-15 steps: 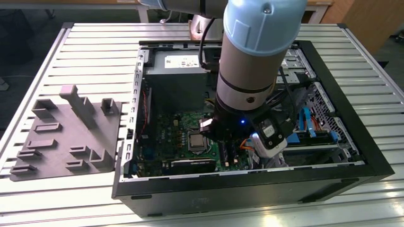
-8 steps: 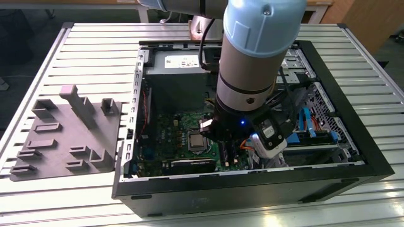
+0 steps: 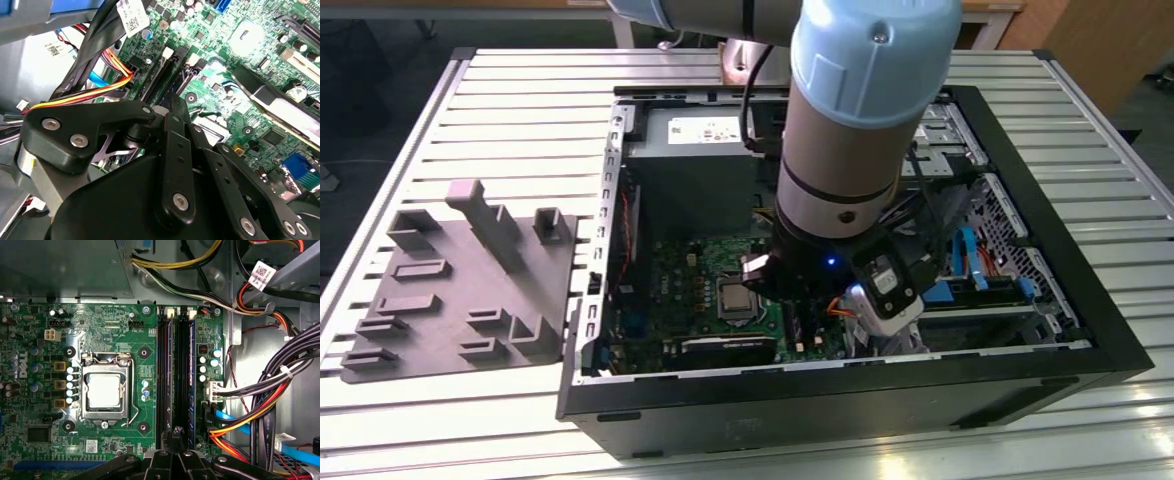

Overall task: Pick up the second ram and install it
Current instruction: 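Press down the second ram until it locks into place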

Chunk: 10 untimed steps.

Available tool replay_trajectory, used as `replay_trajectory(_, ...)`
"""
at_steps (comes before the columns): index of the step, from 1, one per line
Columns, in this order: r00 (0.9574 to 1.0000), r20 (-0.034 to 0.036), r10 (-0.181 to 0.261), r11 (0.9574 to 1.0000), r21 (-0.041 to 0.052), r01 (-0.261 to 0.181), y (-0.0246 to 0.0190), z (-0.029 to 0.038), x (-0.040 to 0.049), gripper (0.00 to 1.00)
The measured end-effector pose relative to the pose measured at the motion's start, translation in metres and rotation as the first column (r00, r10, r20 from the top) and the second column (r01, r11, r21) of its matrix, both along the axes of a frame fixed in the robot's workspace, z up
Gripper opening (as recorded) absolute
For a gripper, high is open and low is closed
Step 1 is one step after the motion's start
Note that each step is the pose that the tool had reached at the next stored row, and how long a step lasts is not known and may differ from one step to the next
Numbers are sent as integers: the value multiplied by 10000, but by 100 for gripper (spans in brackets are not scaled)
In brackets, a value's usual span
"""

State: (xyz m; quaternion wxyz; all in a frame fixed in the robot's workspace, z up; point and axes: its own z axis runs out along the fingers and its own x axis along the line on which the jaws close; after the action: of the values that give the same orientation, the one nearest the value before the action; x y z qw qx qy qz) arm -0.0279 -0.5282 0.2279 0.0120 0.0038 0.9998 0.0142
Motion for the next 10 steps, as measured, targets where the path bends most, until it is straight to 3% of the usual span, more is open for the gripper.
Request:
replay_trajectory(3, 10000, 0, 2, 10000, 3, -2, 23, -8, 1, 11)
replay_trajectory(10, 10000, -1, 0, 10000, 0, 0, 25, -47, 0, 11)
